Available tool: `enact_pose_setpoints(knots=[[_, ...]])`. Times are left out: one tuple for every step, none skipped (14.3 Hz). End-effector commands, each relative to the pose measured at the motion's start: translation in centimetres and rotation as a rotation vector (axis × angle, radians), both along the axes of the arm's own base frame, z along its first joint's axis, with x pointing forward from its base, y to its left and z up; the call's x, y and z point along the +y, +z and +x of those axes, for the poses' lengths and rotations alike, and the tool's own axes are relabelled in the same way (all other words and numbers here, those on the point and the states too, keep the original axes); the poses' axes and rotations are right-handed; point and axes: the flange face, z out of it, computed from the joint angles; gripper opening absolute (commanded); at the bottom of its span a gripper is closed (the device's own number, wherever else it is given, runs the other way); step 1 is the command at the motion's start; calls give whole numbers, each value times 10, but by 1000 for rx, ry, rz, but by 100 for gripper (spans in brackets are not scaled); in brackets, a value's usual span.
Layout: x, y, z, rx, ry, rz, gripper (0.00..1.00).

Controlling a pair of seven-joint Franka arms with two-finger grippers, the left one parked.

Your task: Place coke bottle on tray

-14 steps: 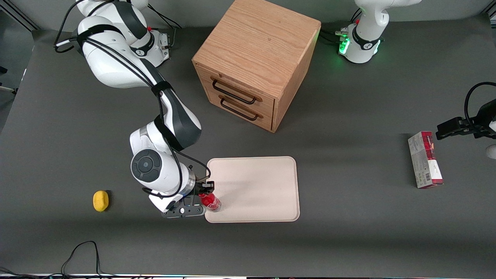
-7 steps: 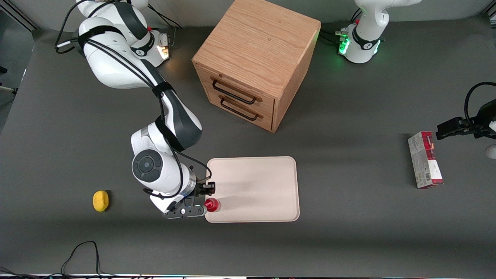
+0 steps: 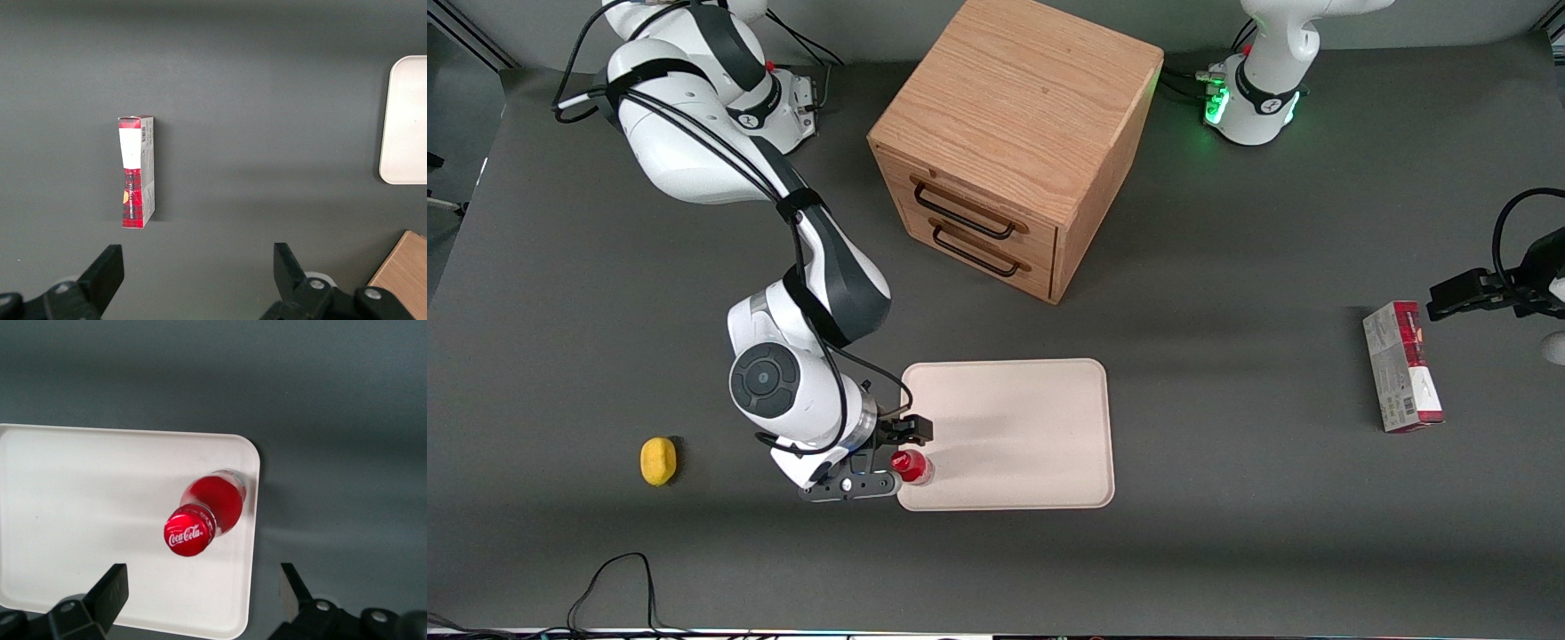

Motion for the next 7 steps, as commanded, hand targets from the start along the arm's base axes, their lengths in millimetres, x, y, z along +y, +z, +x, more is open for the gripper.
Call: enact_pose_setpoints(knots=[[2, 14, 1, -24, -6, -8, 100], [-3, 18, 1, -13, -12, -11, 100], [-4, 35, -9, 14, -6, -32, 100], [-5, 51, -23, 47, 10, -68, 100], [-15, 67, -33, 68, 10, -86, 100], [-38, 79, -42, 89, -8, -96, 100], [-62, 84, -57, 111, -11, -115, 100]])
